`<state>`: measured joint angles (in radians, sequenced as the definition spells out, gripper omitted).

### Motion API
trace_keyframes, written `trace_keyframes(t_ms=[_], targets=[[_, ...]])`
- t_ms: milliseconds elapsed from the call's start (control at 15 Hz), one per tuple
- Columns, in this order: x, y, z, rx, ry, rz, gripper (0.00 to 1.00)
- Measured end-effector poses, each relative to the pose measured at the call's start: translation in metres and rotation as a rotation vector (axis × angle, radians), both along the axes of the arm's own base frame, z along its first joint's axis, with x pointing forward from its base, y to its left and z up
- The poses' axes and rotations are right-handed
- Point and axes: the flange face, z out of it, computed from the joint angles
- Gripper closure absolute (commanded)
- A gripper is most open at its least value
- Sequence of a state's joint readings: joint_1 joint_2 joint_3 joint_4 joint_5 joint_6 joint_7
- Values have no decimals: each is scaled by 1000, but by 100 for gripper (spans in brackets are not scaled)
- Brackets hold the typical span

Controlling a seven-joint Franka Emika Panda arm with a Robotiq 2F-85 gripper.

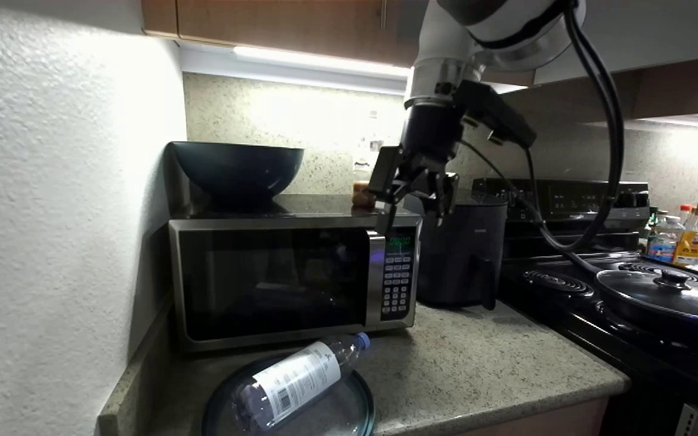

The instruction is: Put the bottle upright to the right

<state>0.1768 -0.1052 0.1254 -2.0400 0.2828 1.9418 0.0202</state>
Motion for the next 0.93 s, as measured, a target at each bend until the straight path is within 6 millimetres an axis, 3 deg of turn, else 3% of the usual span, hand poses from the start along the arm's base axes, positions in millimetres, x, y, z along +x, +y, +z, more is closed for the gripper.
trace_keyframes(t_ms=[200,600,933], targets=[[14,8,-17,15,33,0,0],[17,10,-17,26,35,-4,0],[22,36,-47,270,184,-111,0]])
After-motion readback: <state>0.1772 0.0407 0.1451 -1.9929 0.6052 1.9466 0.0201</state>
